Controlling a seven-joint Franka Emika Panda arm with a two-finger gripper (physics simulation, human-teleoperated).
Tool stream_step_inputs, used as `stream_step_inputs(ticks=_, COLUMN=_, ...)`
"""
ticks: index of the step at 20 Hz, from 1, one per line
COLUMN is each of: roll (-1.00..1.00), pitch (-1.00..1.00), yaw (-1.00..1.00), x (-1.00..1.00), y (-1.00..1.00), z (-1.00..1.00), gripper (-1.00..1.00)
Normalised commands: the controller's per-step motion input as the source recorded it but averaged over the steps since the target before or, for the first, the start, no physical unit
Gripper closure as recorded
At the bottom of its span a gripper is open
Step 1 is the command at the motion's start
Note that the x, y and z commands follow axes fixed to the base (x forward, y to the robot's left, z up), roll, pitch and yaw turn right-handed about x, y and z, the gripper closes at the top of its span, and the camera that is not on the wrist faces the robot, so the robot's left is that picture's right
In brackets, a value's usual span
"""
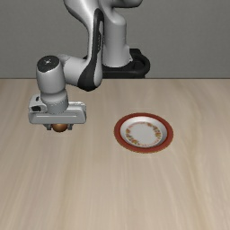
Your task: Pick the apple on the table and place it on the plate
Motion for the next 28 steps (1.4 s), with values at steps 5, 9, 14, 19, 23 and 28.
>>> stream_step_inputs(ticks=5, roll=0.00, pitch=0.00, yaw=0.00, x=0.00, y=0.00, z=0.20, gripper=1.00)
stream_step_inputs(ticks=9, roll=0.00, pitch=0.00, yaw=0.00, x=0.00, y=0.00, z=0.25, gripper=1.00)
stream_step_inputs(ticks=14, roll=0.00, pitch=0.00, yaw=0.00, x=0.00, y=0.20, z=0.80, gripper=1.00)
stream_step_inputs(ticks=19, roll=0.00, pitch=0.00, yaw=0.00, x=0.00, y=1.00, z=0.00, gripper=1.00)
stream_step_inputs(ticks=23, roll=0.00, pitch=0.00, yaw=0.00, x=0.00, y=1.00, z=0.00, gripper=1.00)
stream_step_inputs(ticks=28, roll=0.00, pitch=0.00, yaw=0.00, x=0.00, y=1.00, z=0.00, gripper=1.00)
